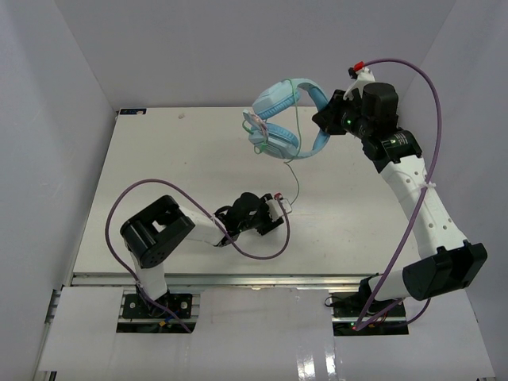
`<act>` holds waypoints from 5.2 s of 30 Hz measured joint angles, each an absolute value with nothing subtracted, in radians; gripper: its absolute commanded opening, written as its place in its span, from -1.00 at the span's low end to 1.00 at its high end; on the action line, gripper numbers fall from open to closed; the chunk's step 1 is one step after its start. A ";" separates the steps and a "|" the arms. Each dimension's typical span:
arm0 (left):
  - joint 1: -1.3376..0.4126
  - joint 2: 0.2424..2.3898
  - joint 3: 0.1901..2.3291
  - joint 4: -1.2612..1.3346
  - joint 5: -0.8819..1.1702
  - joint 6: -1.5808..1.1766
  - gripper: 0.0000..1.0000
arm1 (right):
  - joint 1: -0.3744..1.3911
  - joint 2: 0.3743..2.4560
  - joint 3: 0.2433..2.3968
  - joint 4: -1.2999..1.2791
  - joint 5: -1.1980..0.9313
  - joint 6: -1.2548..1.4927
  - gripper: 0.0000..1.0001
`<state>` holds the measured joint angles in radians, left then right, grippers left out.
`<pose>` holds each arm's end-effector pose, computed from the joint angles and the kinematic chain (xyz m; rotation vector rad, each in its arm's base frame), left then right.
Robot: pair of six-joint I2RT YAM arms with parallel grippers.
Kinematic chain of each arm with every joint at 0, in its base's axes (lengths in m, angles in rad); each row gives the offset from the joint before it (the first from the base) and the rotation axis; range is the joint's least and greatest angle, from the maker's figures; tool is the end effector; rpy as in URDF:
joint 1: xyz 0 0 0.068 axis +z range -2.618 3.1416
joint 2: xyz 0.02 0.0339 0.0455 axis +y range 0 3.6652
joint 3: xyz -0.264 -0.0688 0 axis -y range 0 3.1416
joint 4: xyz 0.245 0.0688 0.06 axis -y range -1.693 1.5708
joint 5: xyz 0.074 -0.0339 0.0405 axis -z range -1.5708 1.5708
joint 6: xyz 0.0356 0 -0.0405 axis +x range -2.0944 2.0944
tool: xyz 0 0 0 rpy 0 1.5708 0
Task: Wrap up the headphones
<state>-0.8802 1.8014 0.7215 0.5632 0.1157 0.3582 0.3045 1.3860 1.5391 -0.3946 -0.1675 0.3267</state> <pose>0.2159 -0.2677 0.1287 1.2839 1.6789 -0.4354 0.2944 0.0987 0.4436 -0.1009 1.8471 0.5962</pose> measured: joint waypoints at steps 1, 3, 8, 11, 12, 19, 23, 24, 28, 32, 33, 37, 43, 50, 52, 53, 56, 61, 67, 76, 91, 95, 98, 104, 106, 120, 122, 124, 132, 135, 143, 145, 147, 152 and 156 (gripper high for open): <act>-0.878 1.807 0.724 0.566 0.118 0.360 -0.19 | 0.303 1.384 1.539 -0.395 -0.169 0.327 -0.85; -0.872 1.811 0.726 0.570 0.118 0.368 -0.49 | 0.299 1.380 1.539 -0.395 -0.172 0.327 -0.85; -0.862 1.813 0.714 0.571 0.096 0.372 -0.92 | 0.294 1.377 1.539 -0.395 -0.185 0.330 -0.85; -0.855 1.812 0.711 0.573 0.095 0.375 -1.00 | 0.293 1.377 1.539 -0.395 -0.190 0.330 -0.85; -0.853 1.811 0.708 0.574 0.096 0.374 -1.00 | 0.291 1.376 1.539 -0.395 -0.192 0.330 -0.85; -0.833 1.730 0.638 0.557 0.124 0.355 -1.00 | 0.265 1.371 1.539 -0.396 -0.223 0.329 -0.85; -0.786 1.599 0.570 0.537 0.219 0.323 -1.00 | 0.232 1.363 1.539 -0.397 -0.304 0.329 -0.85; -0.764 1.576 0.566 0.533 0.246 0.314 -1.00 | 0.224 1.360 1.539 -0.396 -0.333 0.329 -0.85; -0.679 1.541 0.563 0.516 0.331 0.282 -1.00 | 0.201 1.336 1.531 -0.385 -0.449 0.321 -0.85; -0.620 1.561 0.582 0.444 0.406 0.263 -1.00 | 0.198 1.283 1.480 -0.346 -0.618 0.301 -0.85; -0.611 1.581 0.606 0.419 0.425 0.260 -1.00 | 0.198 1.263 1.454 -0.326 -0.673 0.301 -0.85; -0.580 1.670 0.724 0.319 0.490 0.251 -1.00 | 0.204 1.197 1.380 -0.278 -0.877 0.278 -0.85; -0.440 1.699 0.880 0.201 0.590 0.171 -1.00 | 0.210 1.107 1.368 -0.453 -0.956 -0.036 -0.85; -0.287 1.652 1.056 0.038 0.698 0.042 -1.00 | 0.213 0.989 1.237 -0.629 -0.788 -0.416 -0.85; -0.279 1.631 1.104 -0.024 0.710 0.011 -1.00 | 0.215 0.975 1.178 -0.646 -0.713 -0.493 -0.85; -0.278 1.618 1.128 -0.057 0.715 -0.010 -1.00 | 0.215 0.971 1.144 -0.644 -0.668 -0.529 -0.85; -0.278 1.585 1.206 -0.132 0.749 -0.108 -1.00 | 0.216 0.975 1.033 -0.615 -0.556 -0.607 -0.85; -0.298 1.561 1.319 -0.181 0.829 -0.289 -1.00 | 0.234 1.022 0.906 -0.526 -0.377 -0.671 -0.85; -0.354 1.558 1.382 -0.211 0.897 -0.428 -1.00 | 0.336 1.097 0.869 -0.365 -0.118 -0.677 -0.85; -0.487 1.538 1.445 -0.225 0.922 -0.547 -1.00 | 0.495 1.331 0.947 -0.131 0.307 -0.522 -0.85; -0.512 1.394 1.371 -0.194 0.796 -0.638 -1.00 | 0.424 1.466 1.195 -0.139 0.300 -0.225 -0.85; -0.562 1.394 1.301 -0.143 0.743 -0.666 -1.00 | 0.397 1.506 1.262 -0.200 0.242 -0.109 -0.85; -0.612 1.411 1.270 -0.100 0.675 -0.677 -1.00 | 0.387 1.543 1.317 -0.277 0.197 -0.018 -0.85; -0.722 1.513 1.264 -0.047 0.508 -0.662 -1.00 | 0.375 1.614 1.381 -0.367 0.160 0.126 -0.85; -0.744 1.543 1.263 -0.047 0.464 -0.649 -1.00 | 0.368 1.619 1.381 -0.389 0.160 0.153 -0.85; -0.800 1.596 1.250 -0.082 0.126 -0.491 -1.00 | 0.353 1.619 1.381 -0.411 0.161 0.208 -0.85; -0.802 1.596 1.250 -0.083 0.099 -0.476 -0.93 | 0.353 1.619 1.380 -0.411 0.162 0.208 -0.85; -0.807 1.596 1.250 -0.083 0.080 -0.463 -0.82 | 0.353 1.619 1.380 -0.411 0.162 0.207 -0.85; -0.825 1.595 1.211 -0.090 0.040 -0.439 -0.25 | 0.353 1.619 1.380 -0.413 0.170 0.203 -0.85; -0.828 1.593 1.188 -0.100 0.034 -0.435 -0.19 | 0.348 1.619 1.380 -0.413 0.169 0.203 -0.85; -0.835 1.552 1.160 -0.113 0.026 -0.433 -0.15 | 0.342 1.620 1.380 -0.414 0.163 0.200 -0.85; -0.837 1.534 1.158 -0.113 0.025 -0.433 -0.13 | 0.341 1.620 1.377 -0.414 0.157 0.198 -0.85; -0.840 1.515 1.155 -0.112 0.025 -0.434 -0.07 | 0.341 1.625 1.376 -0.414 0.153 0.196 -0.85; -0.846 1.454 1.127 -0.112 0.040 -0.440 0.12 | 0.340 1.661 1.354 -0.408 0.137 0.193 -0.85; -0.849 1.365 1.083 -0.124 0.047 -0.449 0.34 | 0.338 1.716 1.328 -0.396 0.126 0.185 -0.85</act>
